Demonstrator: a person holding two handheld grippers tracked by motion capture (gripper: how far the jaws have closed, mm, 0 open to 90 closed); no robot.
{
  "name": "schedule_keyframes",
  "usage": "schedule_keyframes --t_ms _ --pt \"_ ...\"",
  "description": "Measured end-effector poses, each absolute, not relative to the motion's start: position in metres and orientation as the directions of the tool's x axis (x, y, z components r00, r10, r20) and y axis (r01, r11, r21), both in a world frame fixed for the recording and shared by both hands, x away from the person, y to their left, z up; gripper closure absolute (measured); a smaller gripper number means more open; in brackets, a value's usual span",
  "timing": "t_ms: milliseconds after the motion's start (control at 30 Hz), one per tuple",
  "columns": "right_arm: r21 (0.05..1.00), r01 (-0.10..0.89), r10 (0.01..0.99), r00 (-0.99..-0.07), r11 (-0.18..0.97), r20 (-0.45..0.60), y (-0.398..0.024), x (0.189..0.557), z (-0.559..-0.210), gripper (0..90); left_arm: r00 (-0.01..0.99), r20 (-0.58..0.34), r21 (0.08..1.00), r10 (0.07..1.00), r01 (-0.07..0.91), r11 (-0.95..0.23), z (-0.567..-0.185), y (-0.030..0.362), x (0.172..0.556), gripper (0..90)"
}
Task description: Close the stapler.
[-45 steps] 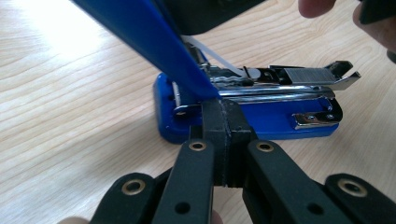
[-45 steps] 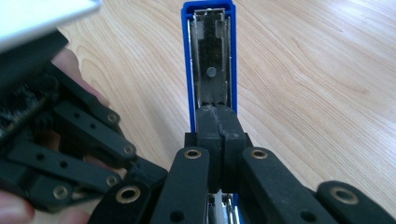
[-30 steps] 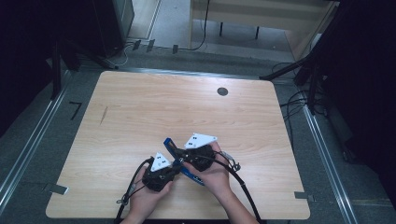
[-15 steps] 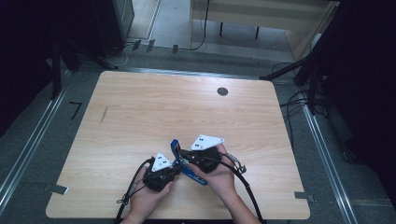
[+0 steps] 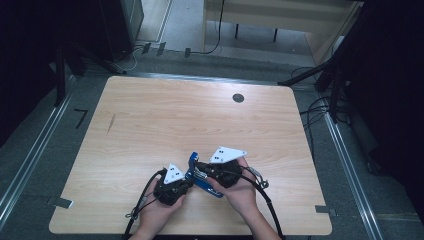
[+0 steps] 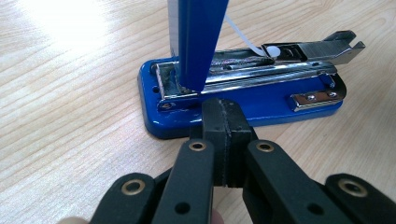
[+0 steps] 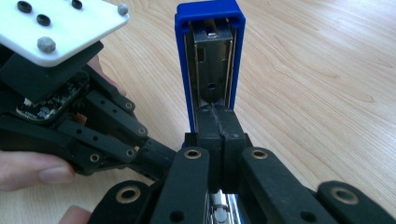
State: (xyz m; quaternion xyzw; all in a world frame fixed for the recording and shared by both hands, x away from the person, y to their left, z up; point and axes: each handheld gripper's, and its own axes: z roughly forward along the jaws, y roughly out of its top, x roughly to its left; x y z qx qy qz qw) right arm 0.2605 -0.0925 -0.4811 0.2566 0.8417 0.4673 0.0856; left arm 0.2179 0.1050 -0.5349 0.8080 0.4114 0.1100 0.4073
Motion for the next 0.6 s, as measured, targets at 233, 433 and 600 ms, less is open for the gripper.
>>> schedule_keyframes --t_ms 233,433,600 --pt "0.84 0.354 0.523 -0.846 0.411 0.1 -0.102 0.26 -0.481 90.0 0.637 -0.154 0.751 0.755 0.572 -0.329 -0.535 0.105 0.218 90.0" --pt "0.846 0.361 0.538 -0.836 0.392 0.107 -0.111 0.261 -0.477 90.0 0.629 -0.177 0.759 0.757 0.577 -0.302 -0.534 0.108 0.219 90.0" --pt "0.855 0.362 0.558 -0.823 0.371 0.106 -0.117 0.265 -0.471 90.0 0.636 -0.173 0.775 0.752 0.56 -0.295 -0.534 0.101 0.218 90.0"
